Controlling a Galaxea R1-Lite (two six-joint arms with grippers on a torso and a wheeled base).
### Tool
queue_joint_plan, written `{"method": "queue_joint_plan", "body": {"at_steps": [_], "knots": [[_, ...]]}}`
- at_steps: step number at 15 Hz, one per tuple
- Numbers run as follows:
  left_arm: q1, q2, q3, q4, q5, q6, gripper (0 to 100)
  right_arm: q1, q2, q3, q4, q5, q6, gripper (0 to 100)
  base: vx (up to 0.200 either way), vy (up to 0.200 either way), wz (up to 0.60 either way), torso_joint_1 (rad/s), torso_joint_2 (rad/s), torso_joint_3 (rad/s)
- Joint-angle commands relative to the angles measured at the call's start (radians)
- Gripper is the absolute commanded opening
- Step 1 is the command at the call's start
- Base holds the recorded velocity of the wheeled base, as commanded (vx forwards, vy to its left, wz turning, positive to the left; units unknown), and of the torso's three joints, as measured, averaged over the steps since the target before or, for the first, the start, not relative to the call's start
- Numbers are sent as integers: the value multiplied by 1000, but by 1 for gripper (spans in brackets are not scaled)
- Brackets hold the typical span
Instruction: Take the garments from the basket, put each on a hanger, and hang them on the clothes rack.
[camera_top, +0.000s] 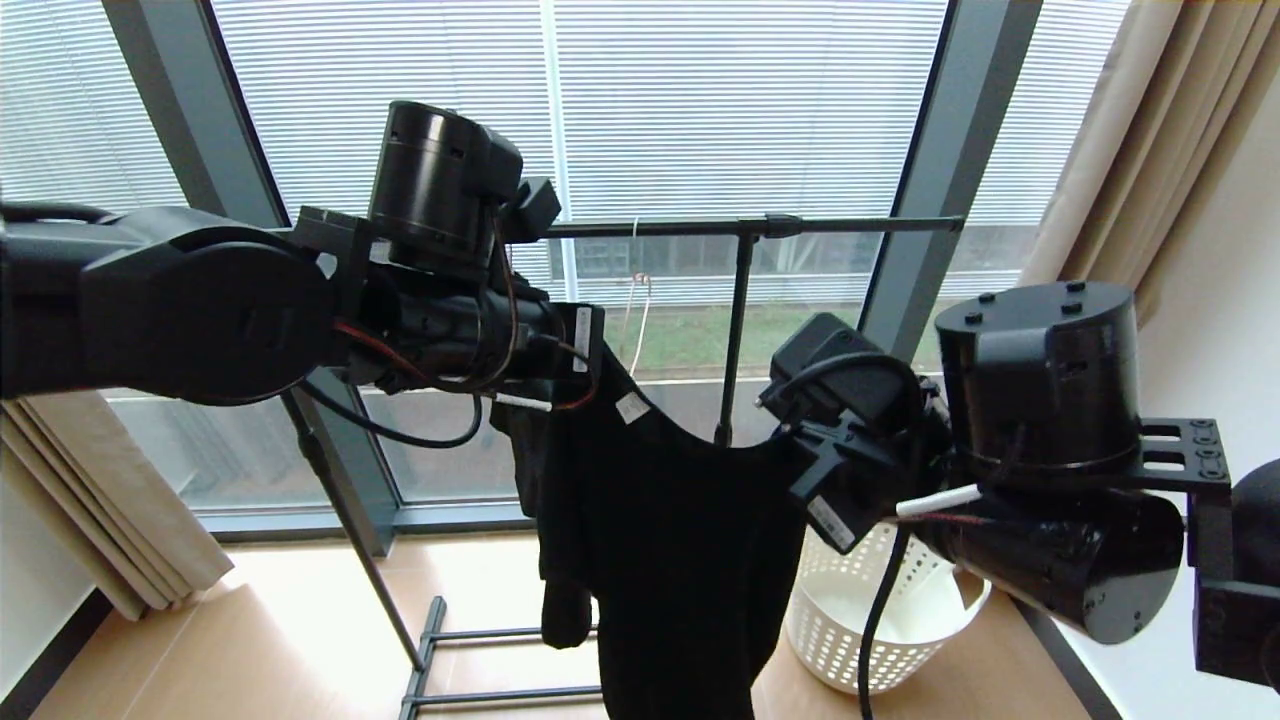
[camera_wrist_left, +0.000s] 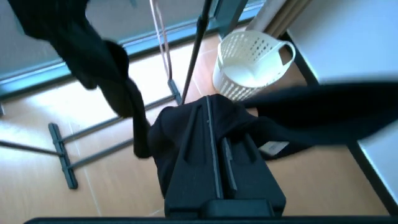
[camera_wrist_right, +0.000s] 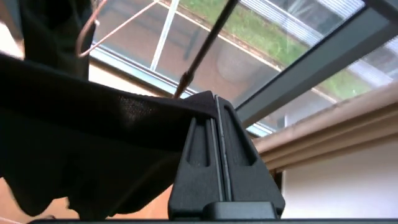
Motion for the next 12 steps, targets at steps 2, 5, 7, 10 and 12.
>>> {"method": "queue_joint_plan", "body": {"at_steps": [2, 5, 7, 10, 12], "knots": [[5, 93, -111, 3, -1, 15, 0, 101, -6, 9, 28, 2, 4, 0, 0, 0, 0, 0, 0, 0], [1, 102, -145, 3, -3, 24, 0, 199, 24, 6, 28, 2, 42, 0, 0, 0, 0, 0, 0, 0], [-7, 118, -179, 3, -3, 26, 0, 265, 87, -24, 27, 2, 127, 0, 0, 0, 0, 0, 0, 0], [-19, 135, -206, 3, -3, 26, 0, 308, 149, -88, 28, 2, 242, 0, 0, 0, 0, 0, 0, 0], [-27, 135, -206, 3, -3, 24, 0, 320, 179, -139, 28, 2, 323, 0, 0, 0, 0, 0, 0, 0]]}}
